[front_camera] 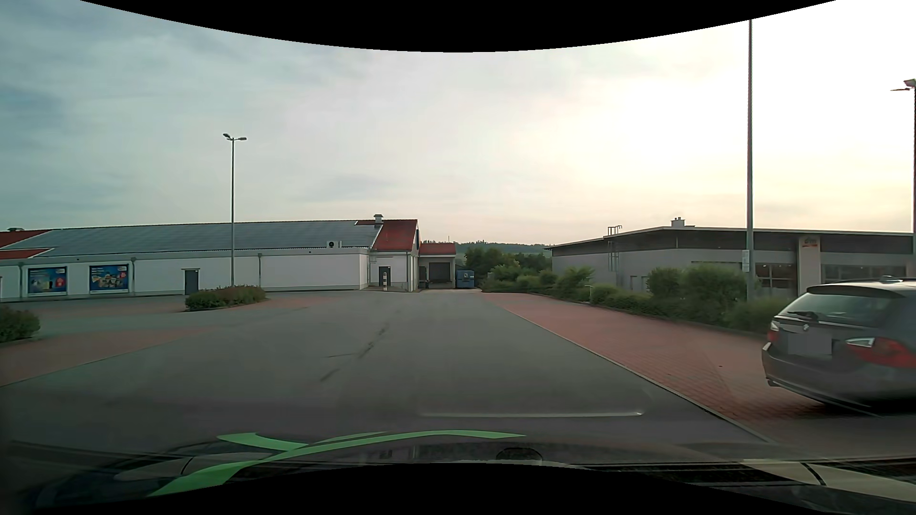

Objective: Follow the waypoints while adhering to traffic rules and regulations

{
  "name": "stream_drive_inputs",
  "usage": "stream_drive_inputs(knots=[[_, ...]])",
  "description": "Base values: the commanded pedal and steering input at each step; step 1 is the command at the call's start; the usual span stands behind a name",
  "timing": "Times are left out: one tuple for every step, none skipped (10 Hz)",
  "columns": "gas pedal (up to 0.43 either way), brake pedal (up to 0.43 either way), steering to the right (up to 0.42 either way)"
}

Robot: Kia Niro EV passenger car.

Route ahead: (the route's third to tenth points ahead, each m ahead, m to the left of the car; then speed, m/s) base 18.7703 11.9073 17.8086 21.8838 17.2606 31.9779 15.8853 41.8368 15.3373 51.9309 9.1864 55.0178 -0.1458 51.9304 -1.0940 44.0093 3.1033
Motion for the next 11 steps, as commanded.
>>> stream_drive_inputs(knots=[[0.000,0.073,-0.046],[0.000,0.079,-0.043],[0.000,0.073,-0.041],[0.000,0.073,-0.041],[0.000,0.061,-0.042],[0.000,0.043,-0.043],[0.000,0.024,-0.042],[0.000,0.012,-0.043],[0.000,0.000,-0.044],[0.000,0.000,-0.043],[0.000,0.000,-0.043]])
